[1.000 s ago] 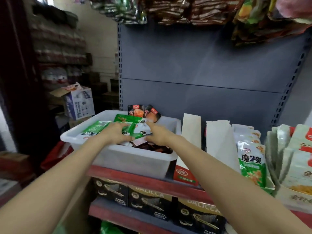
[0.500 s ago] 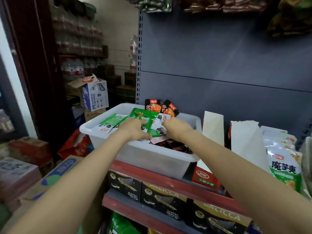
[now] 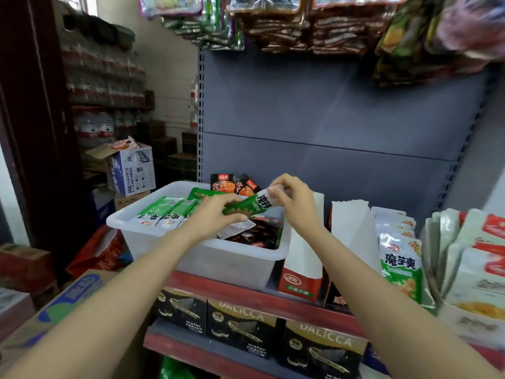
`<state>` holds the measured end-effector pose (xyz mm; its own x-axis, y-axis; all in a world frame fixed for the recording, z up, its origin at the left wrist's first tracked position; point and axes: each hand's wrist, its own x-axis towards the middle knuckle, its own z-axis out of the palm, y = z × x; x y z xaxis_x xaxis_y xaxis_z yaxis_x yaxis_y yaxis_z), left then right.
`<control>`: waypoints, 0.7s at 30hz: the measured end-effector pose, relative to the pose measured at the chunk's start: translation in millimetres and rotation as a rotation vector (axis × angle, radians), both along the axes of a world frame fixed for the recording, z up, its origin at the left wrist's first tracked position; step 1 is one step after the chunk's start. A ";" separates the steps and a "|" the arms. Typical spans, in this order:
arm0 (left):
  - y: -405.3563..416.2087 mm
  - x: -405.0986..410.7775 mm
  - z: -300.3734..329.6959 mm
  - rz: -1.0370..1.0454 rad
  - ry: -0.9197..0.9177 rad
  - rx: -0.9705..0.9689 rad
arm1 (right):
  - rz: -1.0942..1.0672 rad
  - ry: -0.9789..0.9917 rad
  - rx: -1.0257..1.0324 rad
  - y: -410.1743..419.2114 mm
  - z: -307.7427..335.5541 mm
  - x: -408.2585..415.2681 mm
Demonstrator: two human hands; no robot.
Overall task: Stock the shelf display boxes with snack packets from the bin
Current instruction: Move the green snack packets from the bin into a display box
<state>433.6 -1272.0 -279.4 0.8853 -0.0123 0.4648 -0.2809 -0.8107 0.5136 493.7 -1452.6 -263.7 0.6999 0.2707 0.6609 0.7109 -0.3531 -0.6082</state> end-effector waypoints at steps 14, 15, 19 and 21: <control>-153.0 8.6 21.8 -0.335 -0.031 -0.352 | -0.192 0.047 -0.014 -156.8 40.6 -35.1; -166.4 10.6 23.7 -0.350 -0.057 -0.344 | -0.221 0.018 -0.061 -170.2 44.4 -38.3; -215.0 16.6 32.3 -0.402 -0.110 -0.331 | -0.371 -0.078 -0.226 -215.8 58.8 -47.1; -234.2 20.7 33.2 -0.425 -0.105 -0.329 | -0.437 -0.109 -0.301 -232.7 63.5 -48.5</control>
